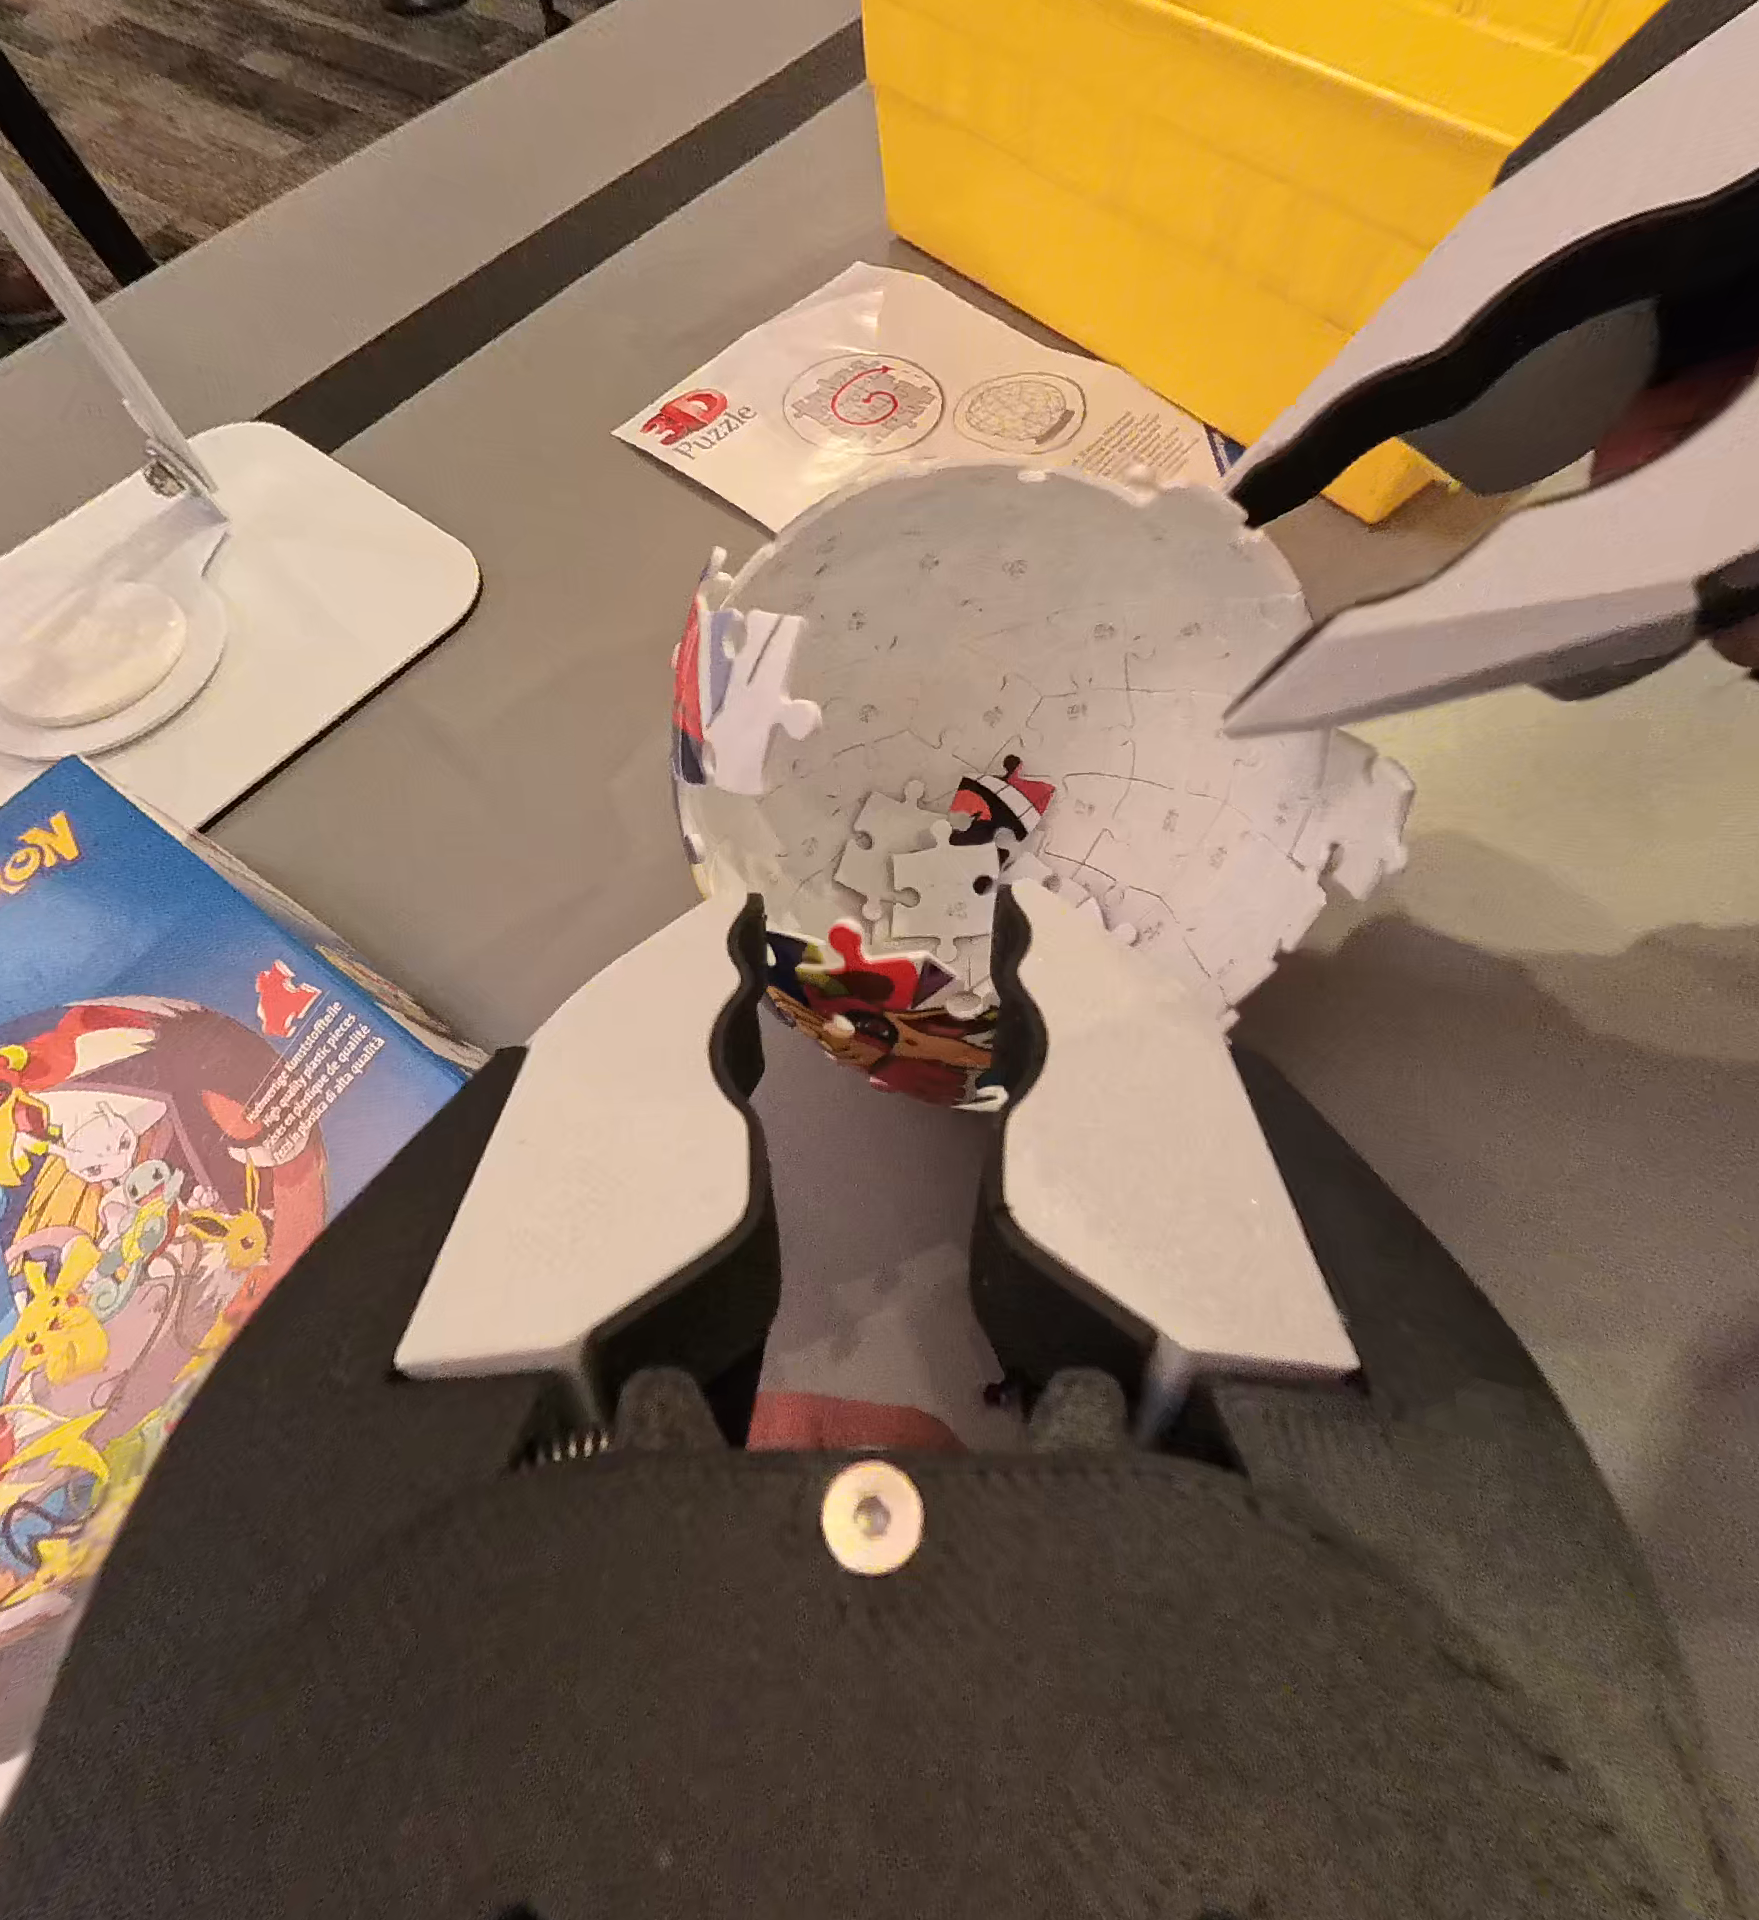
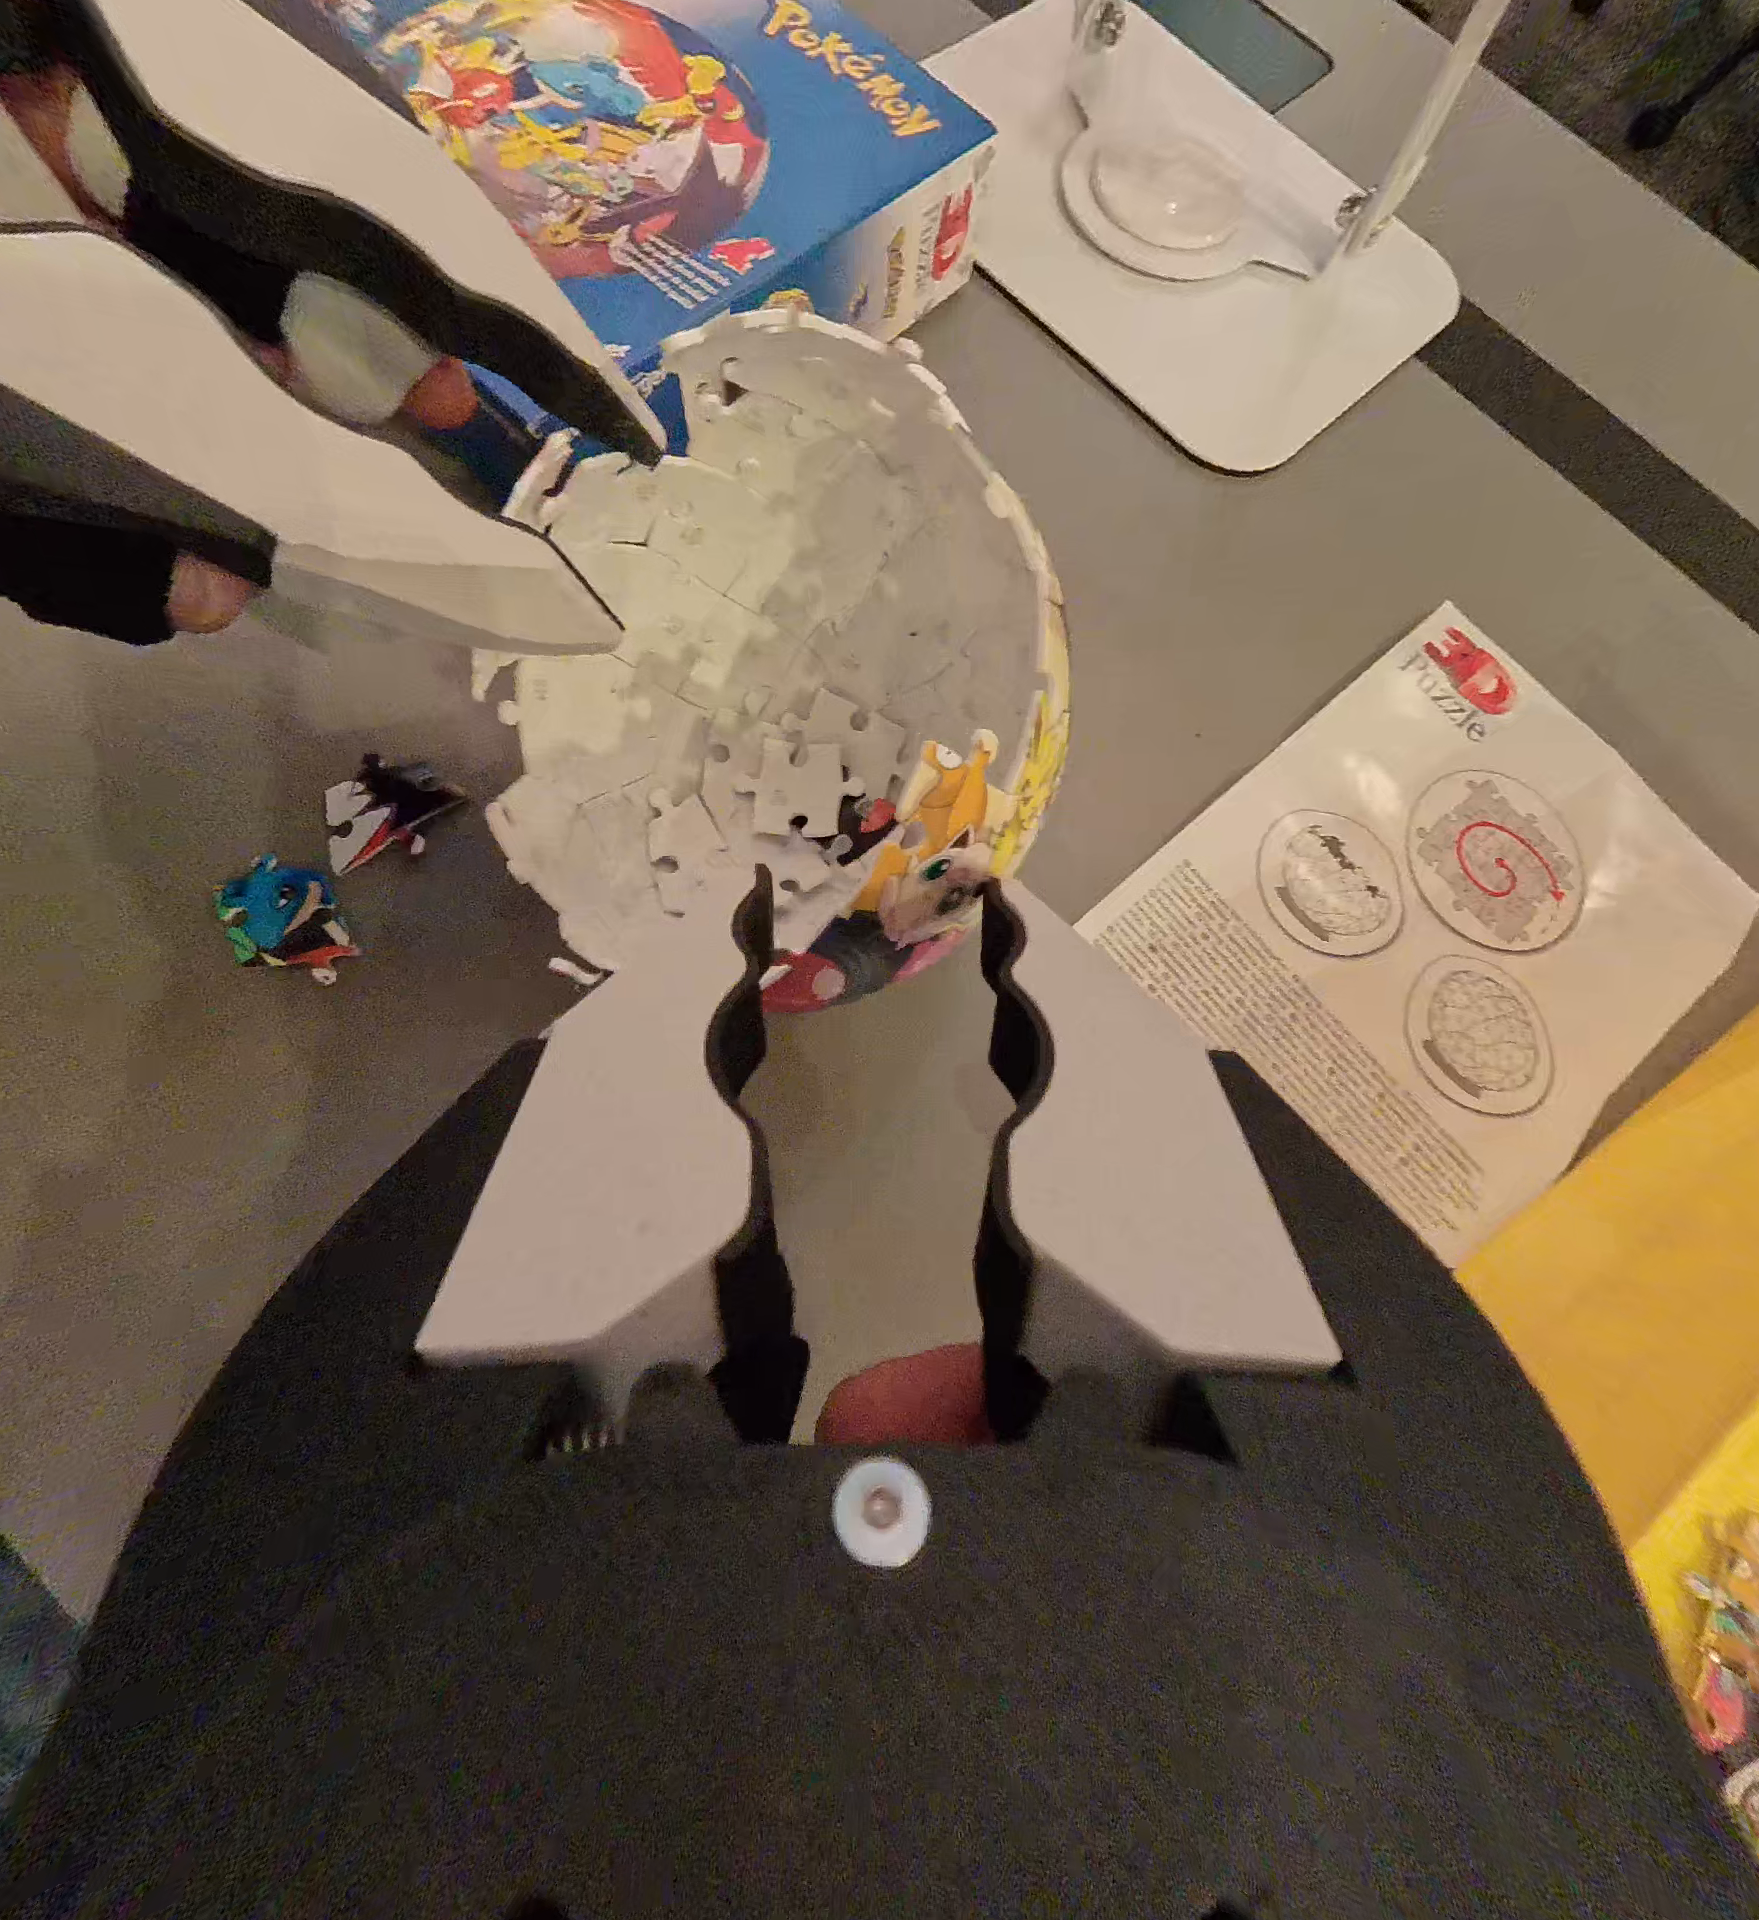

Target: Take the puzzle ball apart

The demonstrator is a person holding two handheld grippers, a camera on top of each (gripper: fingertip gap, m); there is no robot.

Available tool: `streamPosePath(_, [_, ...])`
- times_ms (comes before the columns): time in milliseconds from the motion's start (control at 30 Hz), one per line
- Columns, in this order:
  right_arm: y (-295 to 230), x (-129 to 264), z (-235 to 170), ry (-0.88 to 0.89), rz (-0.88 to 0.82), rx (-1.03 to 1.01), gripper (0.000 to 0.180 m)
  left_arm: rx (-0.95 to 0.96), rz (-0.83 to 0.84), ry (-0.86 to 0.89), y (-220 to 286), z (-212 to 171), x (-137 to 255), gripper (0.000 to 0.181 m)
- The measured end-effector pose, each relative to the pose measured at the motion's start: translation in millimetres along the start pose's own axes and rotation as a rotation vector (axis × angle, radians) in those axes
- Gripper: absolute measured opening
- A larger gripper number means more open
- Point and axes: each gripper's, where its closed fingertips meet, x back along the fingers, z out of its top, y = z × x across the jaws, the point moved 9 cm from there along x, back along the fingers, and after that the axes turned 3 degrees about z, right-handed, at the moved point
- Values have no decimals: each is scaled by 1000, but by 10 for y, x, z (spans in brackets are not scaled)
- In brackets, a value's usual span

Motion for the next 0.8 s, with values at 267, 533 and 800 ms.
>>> streamPosePath(267, [28, -79, -8, -11, -66, 42, 21, -225, 99, 57, 267, -306, -181, 0])
streamPosePath(533, [93, 27, 36, 65, -69, 19, 22, -228, 147, 163, 53, -60, 72, 33])
streamPosePath(800, [70, -109, 102, 51, -148, 109, 7, -107, 77, 53, -180, -77, -133, 33])
